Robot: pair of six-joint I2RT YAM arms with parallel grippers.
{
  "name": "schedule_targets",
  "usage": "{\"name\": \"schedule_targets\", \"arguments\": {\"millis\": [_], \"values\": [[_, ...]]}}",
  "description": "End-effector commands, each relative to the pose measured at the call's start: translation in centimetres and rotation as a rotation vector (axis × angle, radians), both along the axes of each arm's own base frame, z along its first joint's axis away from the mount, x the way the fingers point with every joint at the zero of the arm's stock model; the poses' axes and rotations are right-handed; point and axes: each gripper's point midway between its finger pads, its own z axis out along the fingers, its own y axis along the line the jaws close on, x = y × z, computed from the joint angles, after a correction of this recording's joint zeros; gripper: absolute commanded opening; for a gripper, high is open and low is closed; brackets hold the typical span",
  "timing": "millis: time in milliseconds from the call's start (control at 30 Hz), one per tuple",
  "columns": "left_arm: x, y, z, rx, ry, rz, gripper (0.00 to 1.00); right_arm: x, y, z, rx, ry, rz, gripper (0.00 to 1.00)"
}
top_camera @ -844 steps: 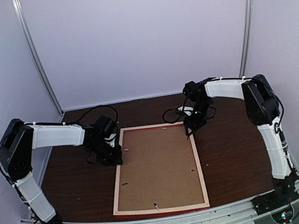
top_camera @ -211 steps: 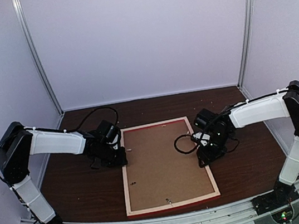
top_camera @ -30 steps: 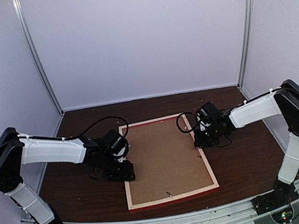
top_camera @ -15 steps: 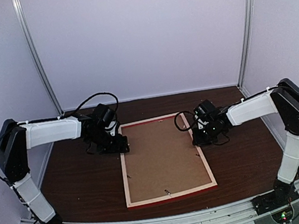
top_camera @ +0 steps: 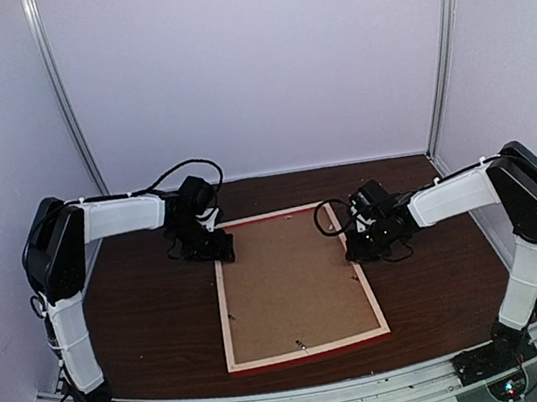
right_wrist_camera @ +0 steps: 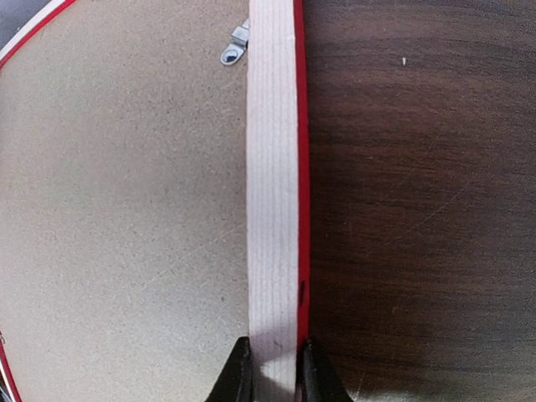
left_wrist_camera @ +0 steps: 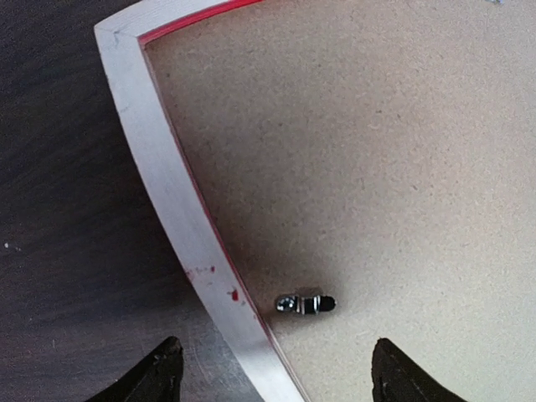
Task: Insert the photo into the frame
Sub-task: Press the fastener onto the backboard.
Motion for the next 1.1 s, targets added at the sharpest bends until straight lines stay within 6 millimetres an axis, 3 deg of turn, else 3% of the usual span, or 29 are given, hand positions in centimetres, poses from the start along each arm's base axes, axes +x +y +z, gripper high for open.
{"name": "schedule_targets", "arguments": {"millis": [0, 800, 1067], "values": [[1.1, -0.2, -0.3, 0.019, 0.001, -0.035, 0.78, -1.2, 0.4, -0.1, 0.044, 0.031, -0.023, 0.00], [3.2, 1.6, -3.2, 0.110, 0.011, 0.012, 0.59, -1.3, 0.9, -0.5, 0.034, 0.044, -0.008, 0.00], [3.8, 2.2, -3.5, 0.103, 0.019, 0.053, 0.46, -1.3, 0.9, -0.9, 0.031, 0.052, -0.008, 0.00]]}}
